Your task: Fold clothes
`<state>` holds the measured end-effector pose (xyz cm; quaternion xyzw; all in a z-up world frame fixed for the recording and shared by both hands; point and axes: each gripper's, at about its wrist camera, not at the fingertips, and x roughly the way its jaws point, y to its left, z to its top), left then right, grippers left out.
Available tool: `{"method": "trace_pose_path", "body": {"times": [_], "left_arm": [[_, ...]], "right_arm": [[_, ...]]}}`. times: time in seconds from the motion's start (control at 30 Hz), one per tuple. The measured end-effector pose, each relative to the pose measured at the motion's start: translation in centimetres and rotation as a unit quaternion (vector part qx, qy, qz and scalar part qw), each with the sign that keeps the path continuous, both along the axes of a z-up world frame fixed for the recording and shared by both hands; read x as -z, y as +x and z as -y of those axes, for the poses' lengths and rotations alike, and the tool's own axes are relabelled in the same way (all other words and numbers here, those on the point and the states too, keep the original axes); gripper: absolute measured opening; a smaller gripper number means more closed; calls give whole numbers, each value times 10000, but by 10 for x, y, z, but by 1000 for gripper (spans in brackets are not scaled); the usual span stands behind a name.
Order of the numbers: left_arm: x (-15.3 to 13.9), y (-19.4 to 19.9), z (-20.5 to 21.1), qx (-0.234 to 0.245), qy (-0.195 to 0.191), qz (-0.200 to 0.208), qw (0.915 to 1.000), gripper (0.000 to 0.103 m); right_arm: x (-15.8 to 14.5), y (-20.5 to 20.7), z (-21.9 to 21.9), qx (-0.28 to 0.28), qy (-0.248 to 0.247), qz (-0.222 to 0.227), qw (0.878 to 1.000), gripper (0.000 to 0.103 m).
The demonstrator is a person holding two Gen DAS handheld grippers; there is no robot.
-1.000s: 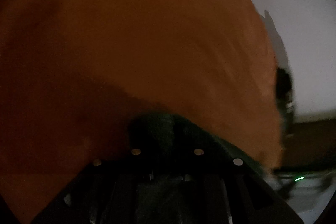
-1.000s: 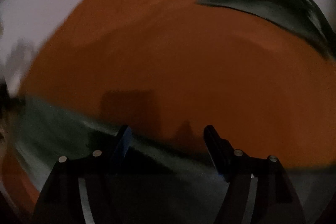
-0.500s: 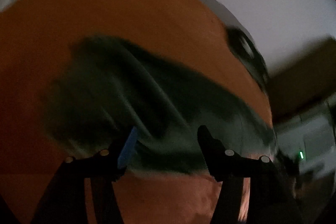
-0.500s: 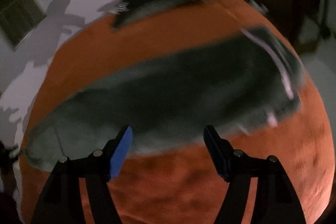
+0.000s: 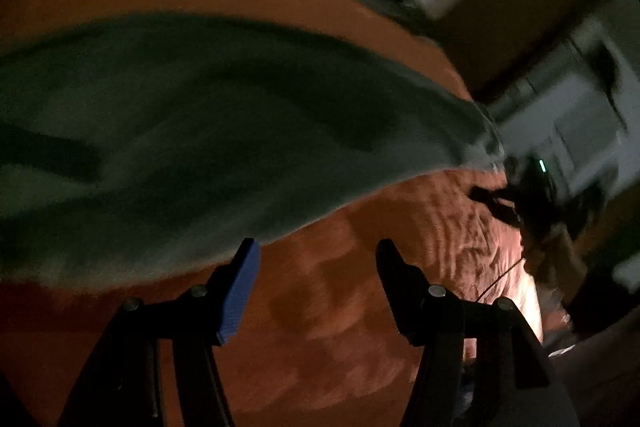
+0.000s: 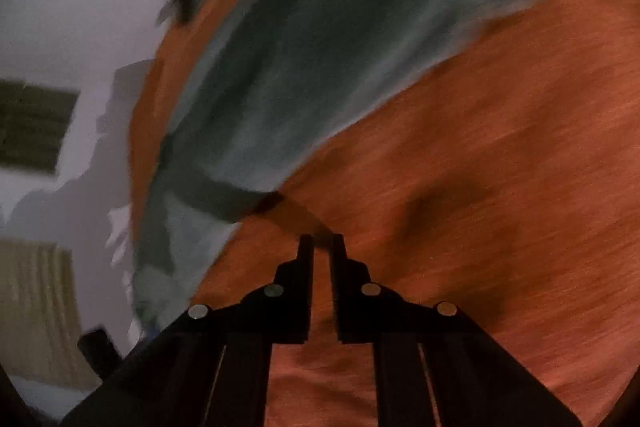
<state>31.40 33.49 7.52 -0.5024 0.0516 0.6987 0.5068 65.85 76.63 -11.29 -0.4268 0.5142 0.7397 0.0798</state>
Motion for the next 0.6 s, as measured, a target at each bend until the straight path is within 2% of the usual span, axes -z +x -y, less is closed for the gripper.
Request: {"method": "trace_pose_path", "body": {"times": [0.13,0.23,0.3,0.33,0.37,0.43,0.47,0.5,0.53,0.57,0.6], "left_arm": [[5,-2,-51,-35,-281,-206,9994,61],[9,8,-60,-153,-533,-756,9956,61],[20,12,-66,-191,-793,-1072,9909,61],[25,13,-69,-178,-895,-1162,9890,61],[27,14,-67,-87,-962,-1246,9875,61],[30,16,-63,122,-1082,-1412,9840,61],[29,20,-65,224,-1128,-1592,9805,61],[28,25,-68,326,-1170,-1790,9763,61],[28,30,-71,427,-1212,-1986,9716,61],[26,34,-76,517,-1232,-2202,9663,61],[25,38,-81,604,-1246,-2421,9603,61]], "right_arm": [[-10,-47,54,-998,158,-189,9947,8],[0,-81,74,-1227,26,-308,9920,14],[6,-97,82,-1245,12,-298,9918,32],[10,-102,82,-1192,0,-311,9924,52],[14,-107,82,-1136,-14,-326,9930,62],[19,-105,78,-871,-175,-416,9952,66],[18,-105,77,-825,-195,-477,9953,64],[12,-106,76,-836,-105,-557,9949,58],[6,-106,75,-846,-16,-637,9944,33],[0,-106,74,-855,72,-716,9937,14],[-7,-107,73,-841,93,-779,9934,11]]}}
